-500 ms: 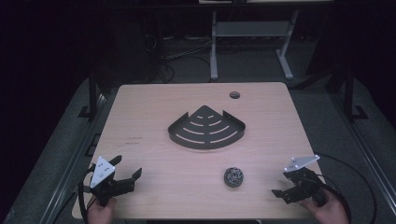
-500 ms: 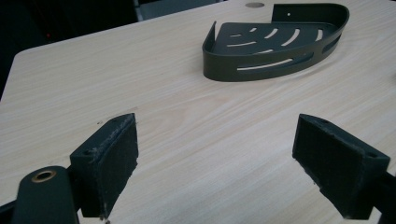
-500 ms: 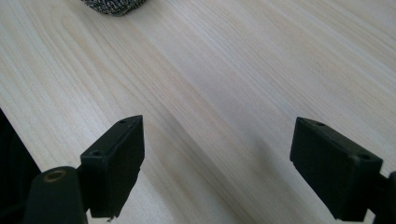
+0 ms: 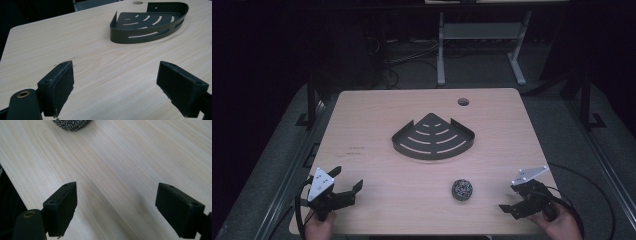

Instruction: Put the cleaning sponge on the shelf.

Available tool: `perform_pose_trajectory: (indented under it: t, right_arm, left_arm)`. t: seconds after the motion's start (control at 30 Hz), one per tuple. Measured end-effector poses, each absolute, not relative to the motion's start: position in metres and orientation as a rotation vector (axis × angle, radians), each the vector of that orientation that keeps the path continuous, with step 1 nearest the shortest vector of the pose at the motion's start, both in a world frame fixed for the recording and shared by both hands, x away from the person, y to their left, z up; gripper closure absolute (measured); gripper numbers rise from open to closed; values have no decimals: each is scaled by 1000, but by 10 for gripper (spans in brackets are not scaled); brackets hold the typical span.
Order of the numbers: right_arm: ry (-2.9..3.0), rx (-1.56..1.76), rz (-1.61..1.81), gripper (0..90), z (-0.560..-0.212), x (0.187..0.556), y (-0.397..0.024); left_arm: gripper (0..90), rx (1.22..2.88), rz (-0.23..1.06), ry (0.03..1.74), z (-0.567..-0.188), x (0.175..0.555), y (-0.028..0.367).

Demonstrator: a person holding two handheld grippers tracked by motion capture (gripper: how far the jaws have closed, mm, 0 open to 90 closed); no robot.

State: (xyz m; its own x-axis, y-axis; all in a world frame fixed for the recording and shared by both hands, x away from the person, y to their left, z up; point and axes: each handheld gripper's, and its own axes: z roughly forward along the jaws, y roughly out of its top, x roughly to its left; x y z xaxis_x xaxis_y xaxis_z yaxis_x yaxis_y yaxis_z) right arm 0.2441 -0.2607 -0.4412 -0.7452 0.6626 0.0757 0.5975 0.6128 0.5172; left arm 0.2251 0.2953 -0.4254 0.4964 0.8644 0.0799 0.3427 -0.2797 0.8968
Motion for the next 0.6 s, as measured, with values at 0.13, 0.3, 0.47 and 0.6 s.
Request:
perform_pose_trajectory:
  t: [0.13, 0.3, 0.47, 0.6]
  right_arm:
    - [2720, 1060, 805, 173, -440, 244, -257]
    - [2736, 1019, 804, 173, -439, 243, -251]
    - [2749, 1006, 817, 173, -437, 245, -246]
    - [2756, 985, 810, 173, -436, 247, -242]
  left_arm:
    - [138, 1845, 729, 1010, -426, 225, 296]
    - [137, 1848, 734, 1003, -425, 224, 294]
    - [137, 1847, 733, 1007, -425, 224, 294]
    - [137, 1847, 735, 1006, -425, 224, 295]
